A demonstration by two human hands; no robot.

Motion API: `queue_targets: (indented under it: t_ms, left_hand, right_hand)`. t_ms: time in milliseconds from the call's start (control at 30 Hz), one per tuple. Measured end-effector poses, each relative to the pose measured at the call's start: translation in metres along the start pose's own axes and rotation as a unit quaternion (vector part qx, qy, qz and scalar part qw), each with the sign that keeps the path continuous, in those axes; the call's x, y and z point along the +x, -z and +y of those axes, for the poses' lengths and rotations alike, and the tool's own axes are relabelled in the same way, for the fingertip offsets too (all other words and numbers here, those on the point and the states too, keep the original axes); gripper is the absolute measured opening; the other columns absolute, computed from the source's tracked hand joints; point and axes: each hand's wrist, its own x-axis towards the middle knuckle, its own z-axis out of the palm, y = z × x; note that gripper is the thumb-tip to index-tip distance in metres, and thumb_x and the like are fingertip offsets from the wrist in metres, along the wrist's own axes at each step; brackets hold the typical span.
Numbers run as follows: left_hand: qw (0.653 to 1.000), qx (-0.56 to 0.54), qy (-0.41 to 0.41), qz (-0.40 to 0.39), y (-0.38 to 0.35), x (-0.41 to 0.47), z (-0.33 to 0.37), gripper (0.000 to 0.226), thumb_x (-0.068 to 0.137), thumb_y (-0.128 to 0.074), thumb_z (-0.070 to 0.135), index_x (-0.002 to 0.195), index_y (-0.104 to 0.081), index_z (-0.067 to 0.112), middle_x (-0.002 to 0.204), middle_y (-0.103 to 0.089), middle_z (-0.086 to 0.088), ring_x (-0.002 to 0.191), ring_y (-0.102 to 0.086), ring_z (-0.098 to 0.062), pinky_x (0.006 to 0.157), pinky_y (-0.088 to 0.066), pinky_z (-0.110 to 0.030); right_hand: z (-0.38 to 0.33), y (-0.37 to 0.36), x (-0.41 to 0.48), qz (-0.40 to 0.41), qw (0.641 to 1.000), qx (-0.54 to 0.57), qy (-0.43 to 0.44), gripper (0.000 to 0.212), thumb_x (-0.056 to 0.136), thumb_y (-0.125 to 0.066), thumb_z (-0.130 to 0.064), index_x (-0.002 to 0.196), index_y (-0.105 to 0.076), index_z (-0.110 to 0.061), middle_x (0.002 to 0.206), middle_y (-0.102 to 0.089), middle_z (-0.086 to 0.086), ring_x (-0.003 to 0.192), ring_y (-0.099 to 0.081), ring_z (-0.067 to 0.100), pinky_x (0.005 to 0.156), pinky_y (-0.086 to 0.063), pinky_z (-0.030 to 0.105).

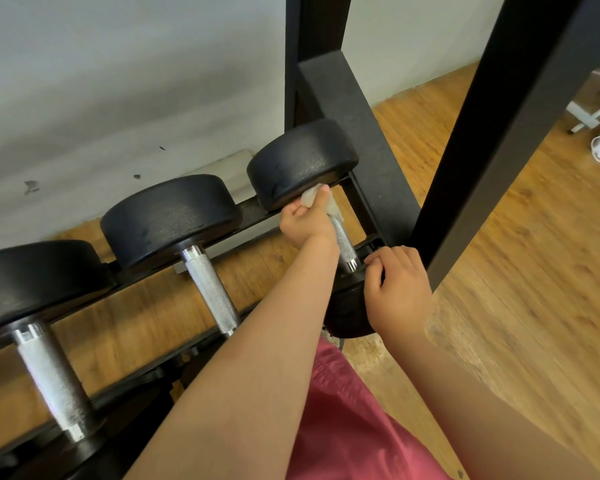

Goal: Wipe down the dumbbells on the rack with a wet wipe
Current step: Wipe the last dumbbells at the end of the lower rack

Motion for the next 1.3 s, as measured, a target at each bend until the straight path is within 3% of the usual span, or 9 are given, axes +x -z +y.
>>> queue_targets:
  t_ms: [67, 200, 400, 567, 700, 933, 1133, 1233, 1300]
  left_hand:
    - [1.000, 0.002, -0.004, 0.002, 0.002, 0.001, -0.001, 0.019, 0.078, -0.080, 0.020, 0.084, -0.062, 0.017, 0.083, -0.066, 0.007, 0.087, -0.067, -0.015, 0.073, -0.057, -0.028]
    - [0.999, 0.009, -0.042, 0.023, 0.008, 0.002, -0.005, 0.011, 0.086, -0.073, 0.021, 0.085, -0.066, 0.013, 0.079, -0.067, 0.008, 0.084, -0.069, -0.013, 0.058, -0.051, -0.016]
    - [1.000, 0.016, -0.024, -0.004, 0.006, 0.001, -0.003, 0.021, 0.078, -0.080, 0.016, 0.079, -0.059, 0.021, 0.085, -0.064, 0.009, 0.091, -0.066, -0.016, 0.077, -0.059, -0.033]
    - [0.993, 0.071, -0.095, 0.004, 0.015, 0.006, -0.006, 0.016, 0.087, -0.071, 0.021, 0.077, -0.059, 0.020, 0.085, -0.066, 0.006, 0.092, -0.068, -0.015, 0.058, -0.051, -0.015]
    - [0.992, 0.089, -0.085, -0.024, 0.015, 0.006, -0.006, 0.022, 0.081, -0.077, 0.019, 0.093, -0.060, 0.015, 0.091, -0.066, 0.005, 0.082, -0.063, -0.009, 0.061, -0.051, -0.014]
    - [0.983, 0.136, -0.118, -0.035, 0.028, 0.002, -0.020, 0.020, 0.087, -0.071, 0.022, 0.077, -0.057, 0.014, 0.077, -0.063, 0.010, 0.075, -0.061, -0.003, 0.057, -0.045, -0.011]
    - [0.938, 0.277, -0.165, -0.128, 0.053, 0.002, -0.041, 0.026, 0.084, -0.075, 0.023, 0.070, -0.057, 0.010, 0.080, -0.069, -0.013, 0.076, -0.064, -0.022, 0.068, -0.053, -0.035]
    - [0.904, 0.350, -0.161, -0.183, 0.061, -0.001, -0.045, 0.029, 0.081, -0.078, 0.025, 0.069, -0.056, 0.012, 0.072, -0.062, -0.005, 0.069, -0.056, -0.016, 0.061, -0.047, -0.026]
    - [0.887, 0.384, -0.130, -0.220, 0.063, -0.002, -0.044, 0.033, 0.078, -0.081, 0.026, 0.064, -0.054, 0.014, 0.066, -0.056, 0.001, 0.068, -0.053, -0.014, 0.064, -0.047, -0.030]
  right_hand:
    - [0.001, 0.000, 0.000, 0.000, 1.000, -0.002, 0.001, 0.036, 0.091, -0.032, -0.023, 0.075, -0.062, -0.011, 0.074, -0.058, 0.000, 0.081, -0.047, 0.014, 0.074, -0.037, 0.028]
    - [0.000, 0.001, 0.000, -0.004, 1.000, -0.004, -0.002, 0.037, 0.091, -0.031, -0.024, 0.076, -0.062, -0.011, 0.075, -0.059, -0.001, 0.082, -0.048, 0.014, 0.074, -0.037, 0.027]
    - [-0.002, 0.002, 0.000, -0.008, 1.000, -0.003, -0.006, 0.038, 0.091, -0.030, -0.025, 0.077, -0.063, -0.012, 0.076, -0.060, -0.001, 0.083, -0.049, 0.014, 0.074, -0.039, 0.029]
    - [-0.002, 0.001, 0.000, -0.006, 1.000, 0.002, -0.006, 0.038, 0.091, -0.031, -0.025, 0.077, -0.063, -0.011, 0.076, -0.060, 0.000, 0.083, -0.048, 0.014, 0.074, -0.039, 0.029]
    - [-0.001, 0.001, 0.000, -0.005, 1.000, -0.005, -0.004, 0.037, 0.091, -0.031, -0.025, 0.076, -0.062, -0.012, 0.076, -0.059, 0.000, 0.083, -0.048, 0.013, 0.073, -0.038, 0.028]
    - [-0.001, 0.000, 0.000, 0.003, 1.000, -0.003, -0.001, 0.036, 0.090, -0.032, -0.023, 0.075, -0.063, -0.011, 0.075, -0.060, 0.000, 0.083, -0.048, 0.014, 0.072, -0.040, 0.030]
    - [-0.001, -0.001, 0.000, 0.005, 1.000, -0.001, -0.002, 0.035, 0.090, -0.033, -0.022, 0.075, -0.062, -0.009, 0.075, -0.059, 0.001, 0.083, -0.048, 0.016, 0.071, -0.041, 0.032]
    - [-0.001, -0.001, 0.000, 0.005, 1.000, -0.005, -0.003, 0.035, 0.090, -0.033, -0.023, 0.075, -0.062, -0.009, 0.074, -0.059, 0.001, 0.081, -0.048, 0.016, 0.070, -0.041, 0.033]
    - [-0.001, -0.001, 0.001, 0.001, 1.000, -0.006, -0.003, 0.034, 0.089, -0.033, -0.023, 0.074, -0.061, -0.010, 0.074, -0.058, 0.001, 0.081, -0.047, 0.015, 0.071, -0.041, 0.032]
